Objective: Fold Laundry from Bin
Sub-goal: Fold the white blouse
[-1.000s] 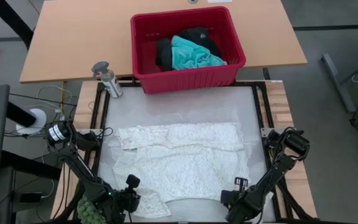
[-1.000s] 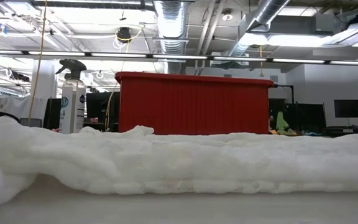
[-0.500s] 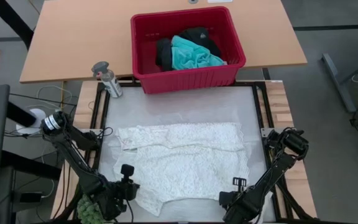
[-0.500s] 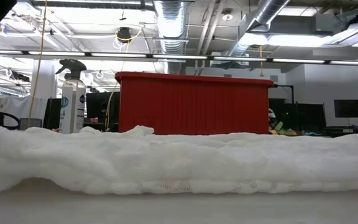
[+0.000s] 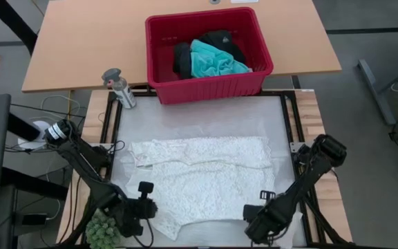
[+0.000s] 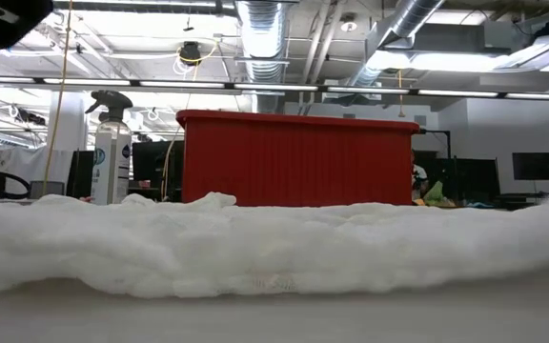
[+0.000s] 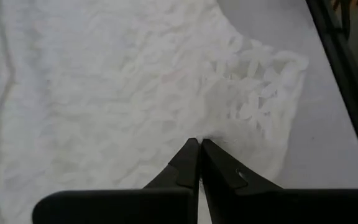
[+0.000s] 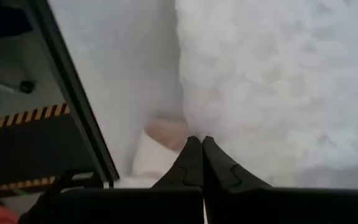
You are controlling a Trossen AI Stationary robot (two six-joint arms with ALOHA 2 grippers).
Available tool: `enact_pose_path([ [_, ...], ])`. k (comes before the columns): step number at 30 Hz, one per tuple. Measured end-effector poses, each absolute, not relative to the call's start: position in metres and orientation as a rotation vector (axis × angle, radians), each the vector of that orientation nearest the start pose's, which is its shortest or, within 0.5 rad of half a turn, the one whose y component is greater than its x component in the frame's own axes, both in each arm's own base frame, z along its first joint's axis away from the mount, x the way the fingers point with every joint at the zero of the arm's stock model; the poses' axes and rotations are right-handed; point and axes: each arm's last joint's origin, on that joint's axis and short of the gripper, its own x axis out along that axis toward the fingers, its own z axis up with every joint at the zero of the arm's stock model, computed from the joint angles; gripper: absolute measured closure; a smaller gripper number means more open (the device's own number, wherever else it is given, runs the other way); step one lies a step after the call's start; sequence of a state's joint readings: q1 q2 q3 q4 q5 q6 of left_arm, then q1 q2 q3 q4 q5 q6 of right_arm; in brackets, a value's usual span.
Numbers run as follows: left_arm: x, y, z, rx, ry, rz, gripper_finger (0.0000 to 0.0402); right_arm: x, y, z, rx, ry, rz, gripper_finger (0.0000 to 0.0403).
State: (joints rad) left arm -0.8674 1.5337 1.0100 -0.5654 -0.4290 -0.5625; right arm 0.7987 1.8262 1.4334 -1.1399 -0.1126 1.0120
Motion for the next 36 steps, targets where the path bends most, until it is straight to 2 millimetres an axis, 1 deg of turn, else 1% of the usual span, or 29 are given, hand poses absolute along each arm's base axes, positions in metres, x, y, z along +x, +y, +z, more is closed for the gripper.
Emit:
enact_pose_path([
  [5,0.202,-0.212,0.222,0.113,0.917,-0.138,0.0401,0.245,0.227,0.227,0.236,1.658,-0.110,0.0388],
  [9,0.201,-0.200,0.231,0.103,0.914,-0.091,0.0401,0.258,0.211,0.226,0.229,1.659,-0.106,0.0388],
  [12,0.198,-0.188,0.239,0.097,0.887,-0.007,0.0401,0.264,0.198,0.226,0.212,1.682,-0.125,0.0388],
  [16,0.199,-0.170,0.252,0.077,0.815,0.123,0.0401,0.267,0.180,0.227,0.168,1.740,-0.171,0.0388],
  [21,0.206,-0.146,0.248,0.075,0.874,0.262,0.0401,0.269,0.163,0.228,0.120,1.792,-0.191,0.0388],
  [24,0.213,-0.137,0.247,0.064,0.885,0.306,0.0401,0.270,0.156,0.229,0.088,1.806,-0.200,0.0388],
  [29,0.217,-0.127,0.246,0.091,0.908,0.333,0.0401,0.270,0.142,0.230,0.030,1.859,-0.219,0.0388],
  [32,0.216,-0.122,0.245,0.121,0.940,0.359,0.0401,0.271,0.131,0.232,-0.011,1.885,-0.243,0.0388],
  [36,0.212,-0.117,0.246,0.140,0.952,0.389,0.0401,0.276,0.118,0.231,-0.032,1.893,-0.212,0.0388],
])
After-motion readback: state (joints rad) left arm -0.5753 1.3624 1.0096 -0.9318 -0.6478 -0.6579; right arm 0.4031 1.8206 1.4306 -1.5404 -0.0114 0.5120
